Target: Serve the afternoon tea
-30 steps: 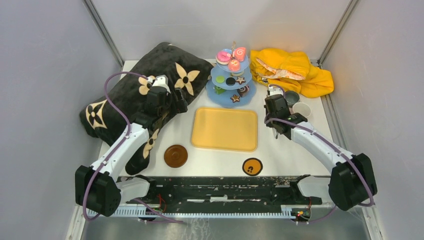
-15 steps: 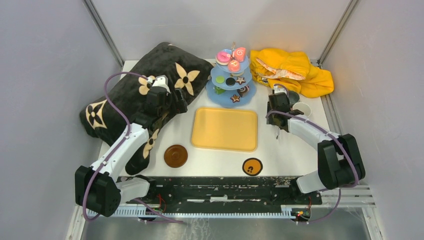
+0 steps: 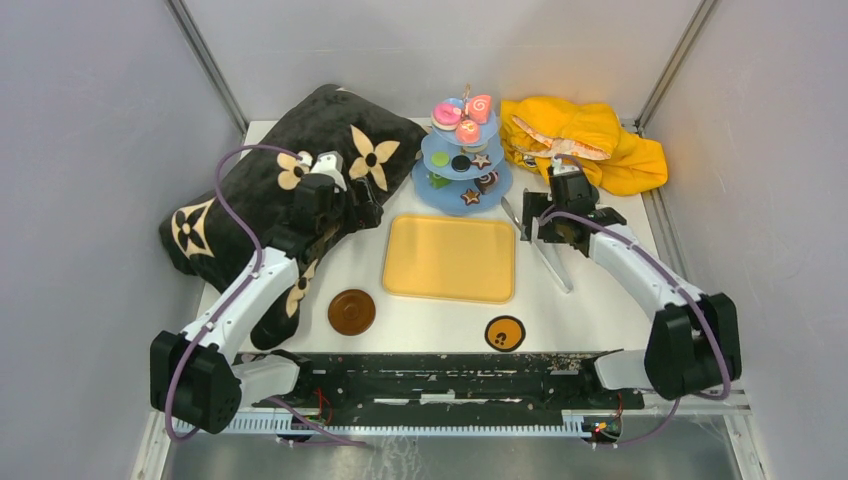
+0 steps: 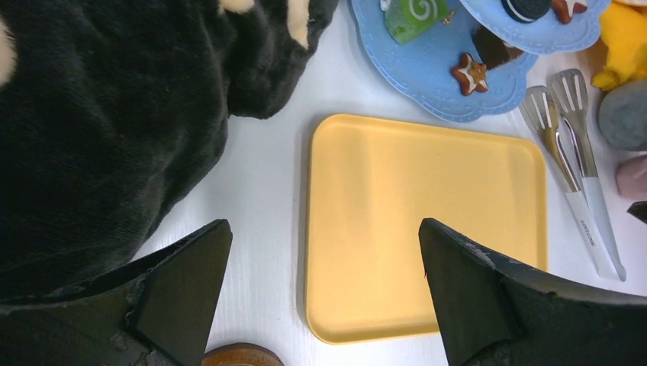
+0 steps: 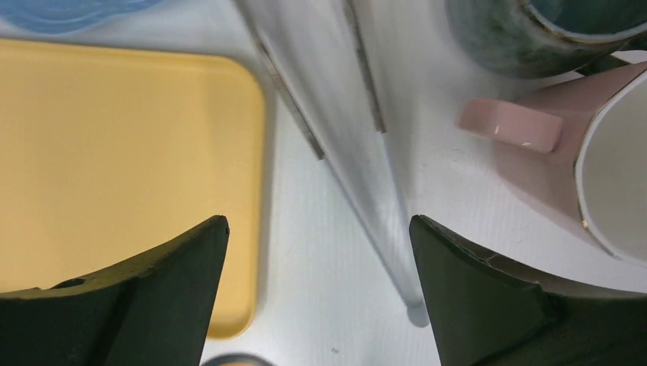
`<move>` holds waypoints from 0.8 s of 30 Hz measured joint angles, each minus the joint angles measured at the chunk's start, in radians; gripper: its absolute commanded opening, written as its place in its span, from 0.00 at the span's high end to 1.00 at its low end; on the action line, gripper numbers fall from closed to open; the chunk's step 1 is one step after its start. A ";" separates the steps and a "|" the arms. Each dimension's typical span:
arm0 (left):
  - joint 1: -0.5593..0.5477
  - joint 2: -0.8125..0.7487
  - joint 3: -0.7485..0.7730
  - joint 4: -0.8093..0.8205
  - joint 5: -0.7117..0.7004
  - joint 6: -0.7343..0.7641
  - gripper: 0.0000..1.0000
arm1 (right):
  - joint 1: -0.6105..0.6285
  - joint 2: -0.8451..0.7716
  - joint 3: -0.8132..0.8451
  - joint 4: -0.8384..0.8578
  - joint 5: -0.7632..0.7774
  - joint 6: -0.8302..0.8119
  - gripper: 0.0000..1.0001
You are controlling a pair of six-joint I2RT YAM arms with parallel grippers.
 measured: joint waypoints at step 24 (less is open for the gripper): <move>-0.200 0.196 -0.098 0.057 0.105 -0.147 0.01 | 0.216 -0.068 -0.257 0.057 -0.264 0.338 0.09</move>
